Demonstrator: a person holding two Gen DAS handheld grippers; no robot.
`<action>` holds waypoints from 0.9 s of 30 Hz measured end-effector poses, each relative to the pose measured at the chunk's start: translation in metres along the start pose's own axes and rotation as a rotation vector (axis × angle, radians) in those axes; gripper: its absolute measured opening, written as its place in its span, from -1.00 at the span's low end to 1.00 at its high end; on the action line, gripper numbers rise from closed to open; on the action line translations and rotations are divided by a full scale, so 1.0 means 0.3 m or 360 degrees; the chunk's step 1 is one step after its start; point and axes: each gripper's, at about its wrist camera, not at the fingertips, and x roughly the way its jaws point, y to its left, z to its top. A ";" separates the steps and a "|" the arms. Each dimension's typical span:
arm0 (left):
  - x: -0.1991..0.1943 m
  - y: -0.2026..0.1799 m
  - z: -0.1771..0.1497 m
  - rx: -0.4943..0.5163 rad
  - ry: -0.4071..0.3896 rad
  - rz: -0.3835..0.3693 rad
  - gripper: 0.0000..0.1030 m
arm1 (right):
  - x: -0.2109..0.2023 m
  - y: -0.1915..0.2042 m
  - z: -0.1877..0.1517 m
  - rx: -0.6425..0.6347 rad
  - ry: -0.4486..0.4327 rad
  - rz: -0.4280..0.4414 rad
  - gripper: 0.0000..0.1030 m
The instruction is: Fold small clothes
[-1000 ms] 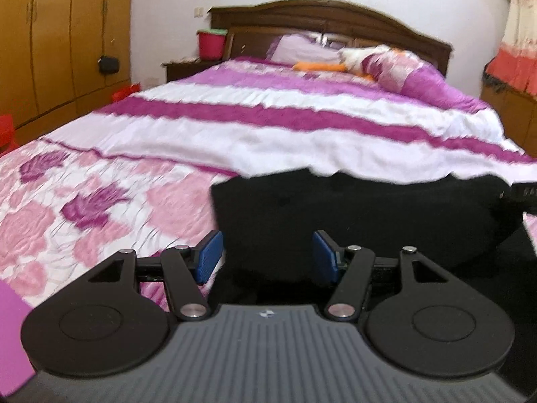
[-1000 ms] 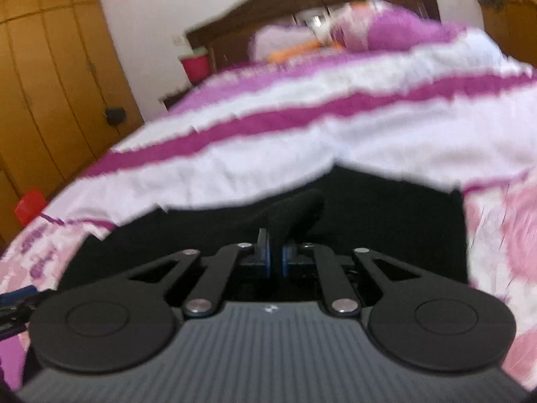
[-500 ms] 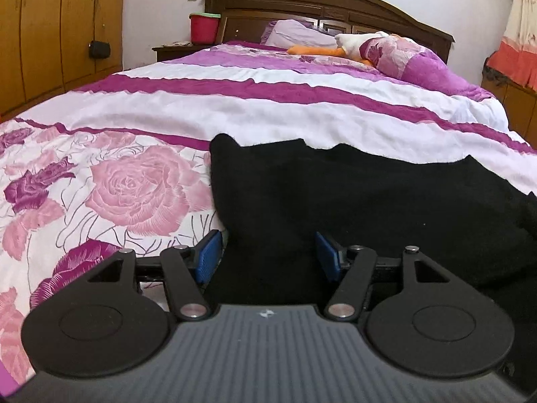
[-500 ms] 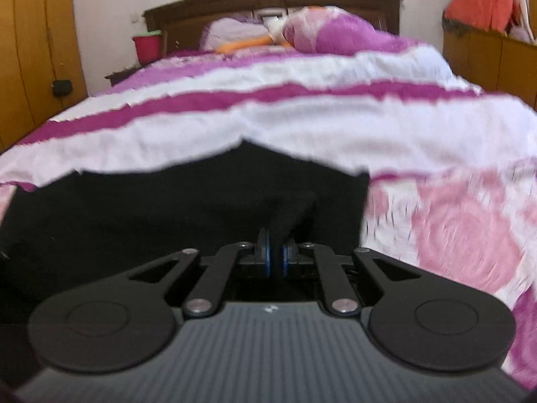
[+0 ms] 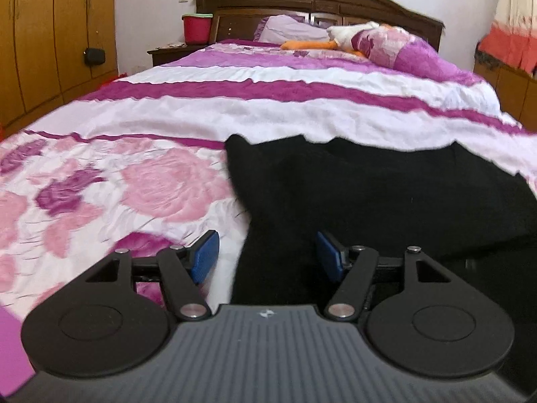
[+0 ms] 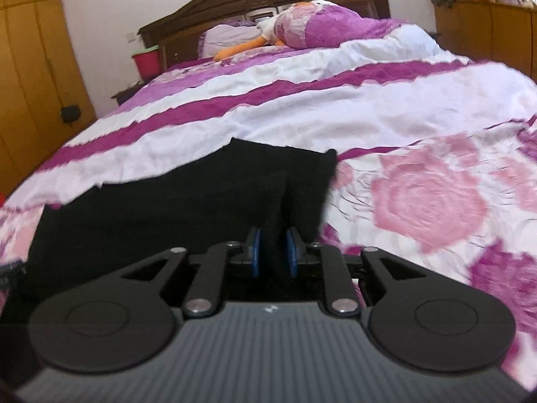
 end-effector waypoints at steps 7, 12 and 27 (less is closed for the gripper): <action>-0.091 0.019 -0.106 0.0104 0.0061 0.0087 0.35 | -0.071 -0.064 -0.137 -0.0275 0.0054 -0.0143 -0.57; -0.200 0.034 -0.139 0.0120 0.0088 0.0056 0.35 | -0.175 -0.080 -0.150 -0.0178 0.0048 -0.0128 -0.54; -0.449 0.067 -0.280 -0.0013 0.0203 -0.0088 0.35 | -0.477 -0.068 -0.327 -0.0012 0.0085 0.0062 -0.05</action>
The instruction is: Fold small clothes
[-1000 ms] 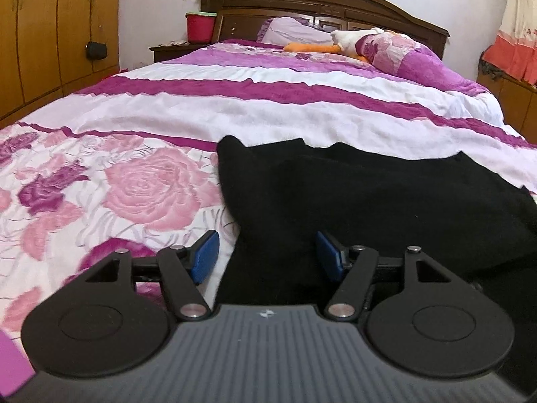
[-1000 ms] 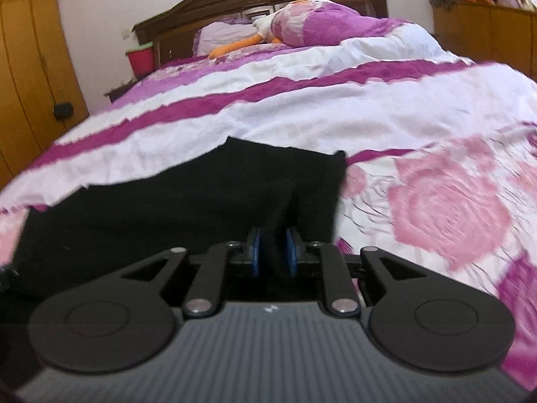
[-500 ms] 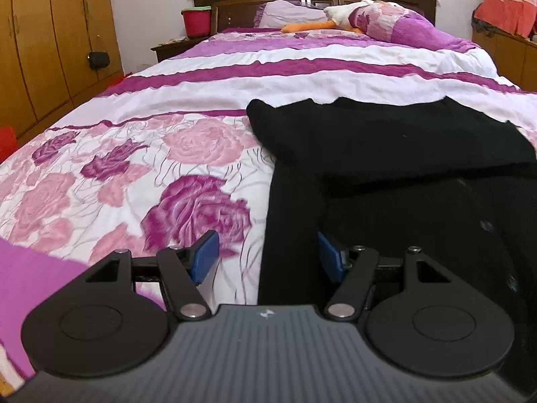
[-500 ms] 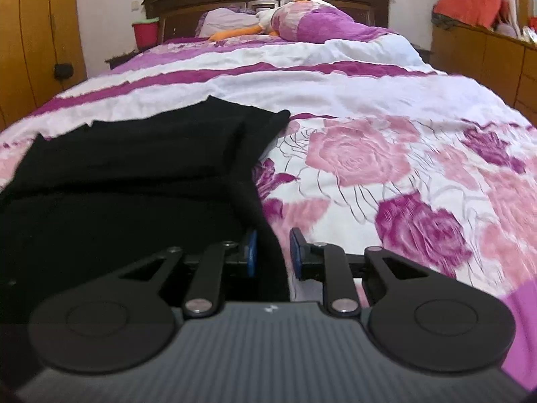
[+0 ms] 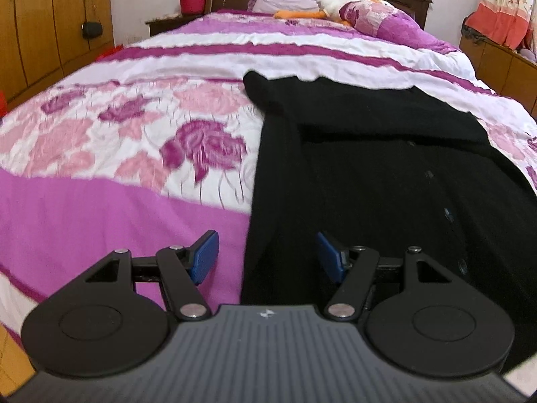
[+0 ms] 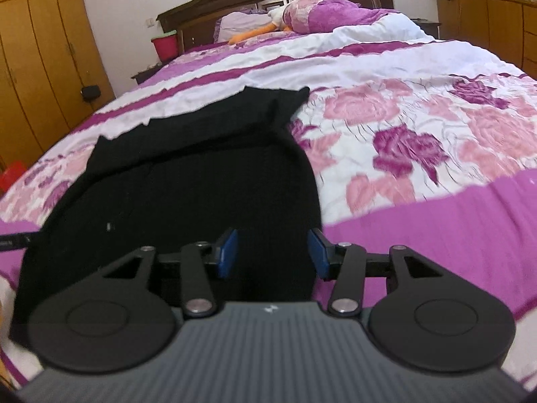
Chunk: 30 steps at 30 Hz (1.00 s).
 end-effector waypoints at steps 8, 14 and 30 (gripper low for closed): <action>-0.059 -0.006 -0.124 -0.0022 0.0100 -0.0065 0.35 | -0.047 -0.026 -0.108 0.0098 0.0068 0.0038 -0.05; -0.077 -0.014 -0.184 -0.0054 0.0162 -0.0143 0.35 | -0.058 0.001 -0.158 0.0086 0.0135 0.0111 -0.05; -0.075 -0.044 -0.230 -0.0020 0.0191 -0.0367 0.38 | -0.040 0.032 -0.211 0.0092 0.0196 0.0304 -0.01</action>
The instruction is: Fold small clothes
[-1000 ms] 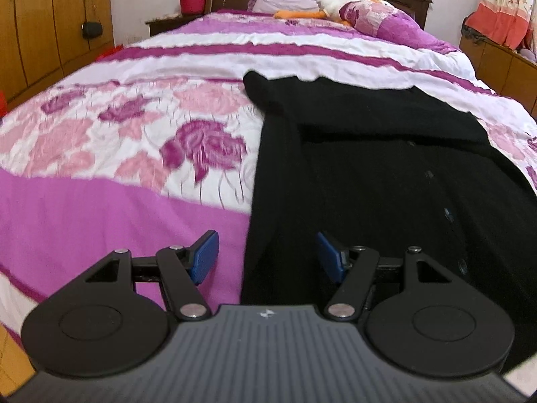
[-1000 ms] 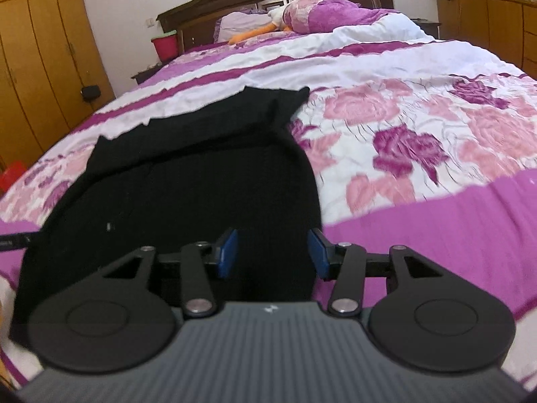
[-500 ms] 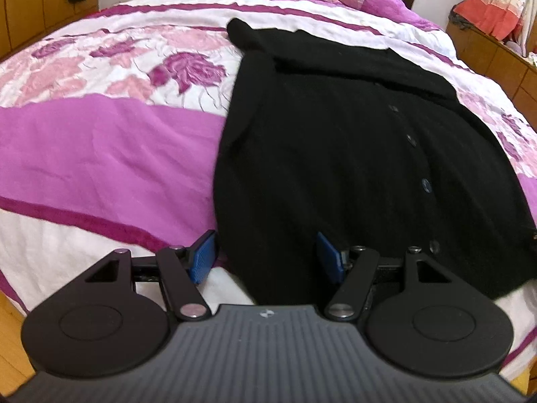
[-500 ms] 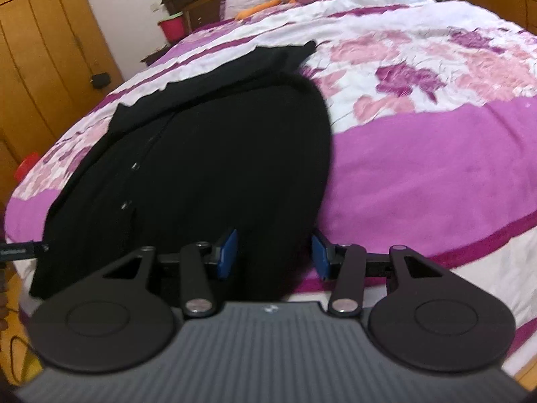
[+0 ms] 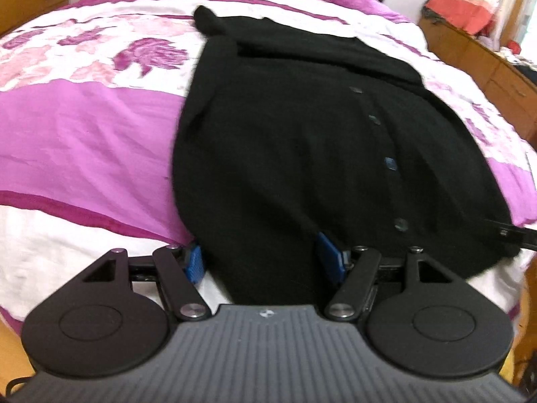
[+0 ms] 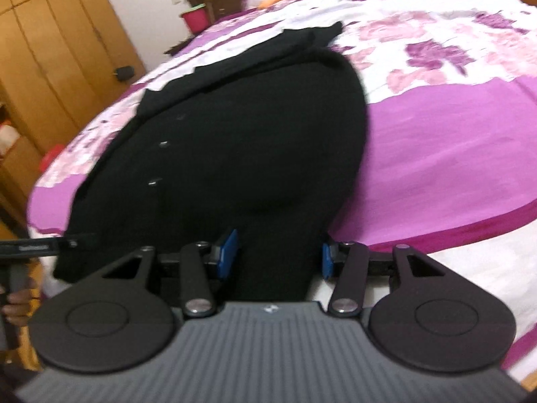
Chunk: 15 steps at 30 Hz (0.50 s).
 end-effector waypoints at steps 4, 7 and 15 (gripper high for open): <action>0.007 -0.027 -0.018 0.0065 -0.0006 -0.0010 0.35 | 0.023 0.010 -0.014 -0.0049 -0.0021 -0.0028 -0.01; 0.016 -0.033 -0.024 0.0059 0.0004 -0.0079 0.25 | 0.024 0.010 -0.016 -0.0062 -0.0029 -0.0025 -0.03; 0.031 -0.022 -0.031 -0.0035 0.0012 -0.0160 -0.69 | 0.006 -0.014 -0.027 -0.0002 -0.0074 -0.0015 -0.78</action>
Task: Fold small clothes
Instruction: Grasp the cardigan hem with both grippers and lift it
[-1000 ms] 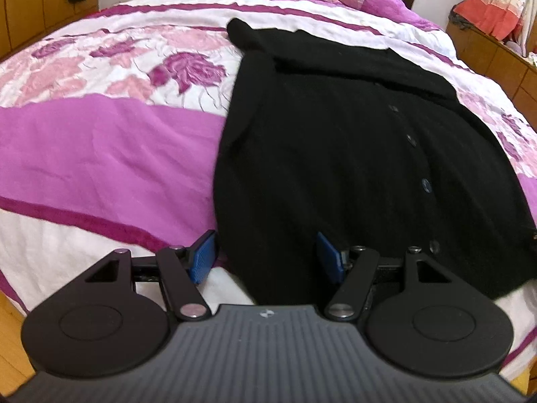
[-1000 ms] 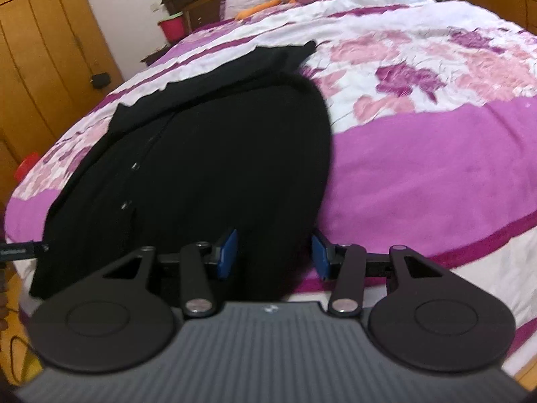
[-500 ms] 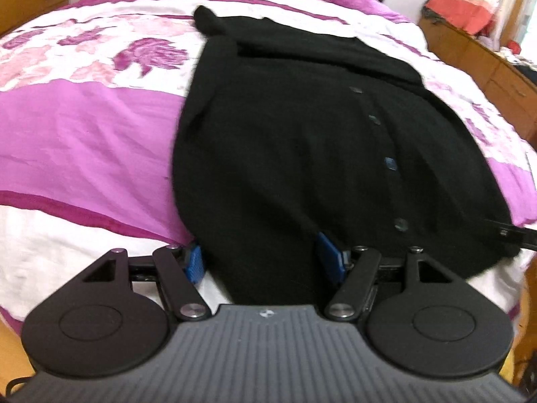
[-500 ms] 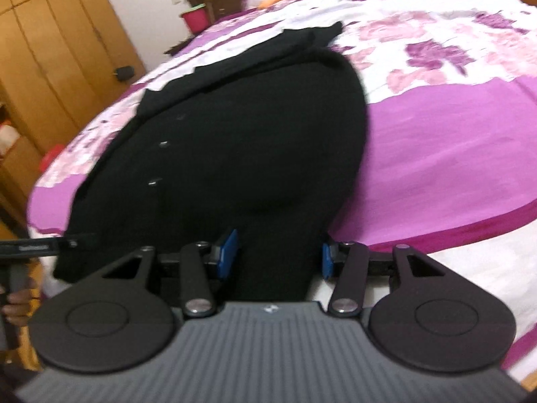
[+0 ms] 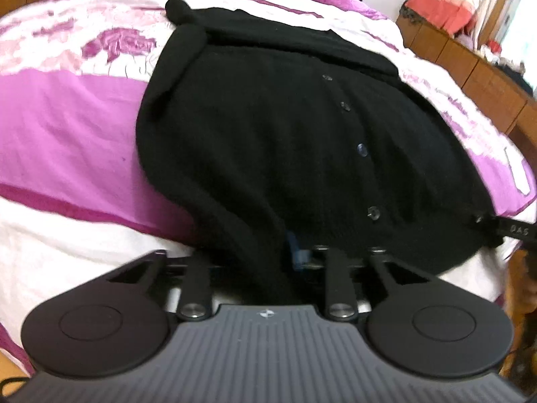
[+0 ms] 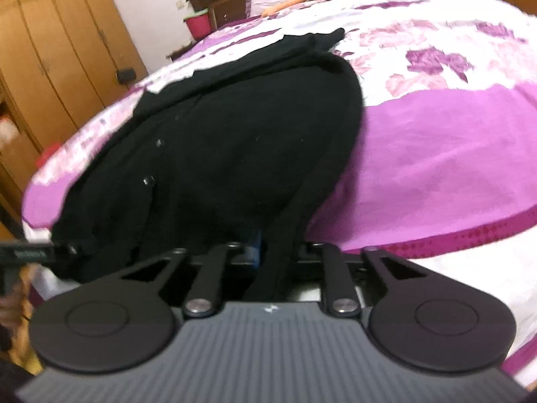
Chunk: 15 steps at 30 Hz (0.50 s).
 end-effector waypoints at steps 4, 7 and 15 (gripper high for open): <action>-0.047 0.013 0.022 -0.0086 -0.0094 -0.0100 -0.86 | -0.028 -0.010 0.015 0.0077 -0.0075 0.0081 -0.83; -0.099 0.018 0.058 -0.0173 -0.0196 -0.0186 -0.87 | -0.057 -0.018 0.039 0.0180 -0.0158 0.0191 -0.84; -0.232 0.005 0.181 -0.0284 -0.0473 -0.0257 -0.87 | -0.143 -0.014 0.148 0.0360 -0.0478 0.0401 -0.84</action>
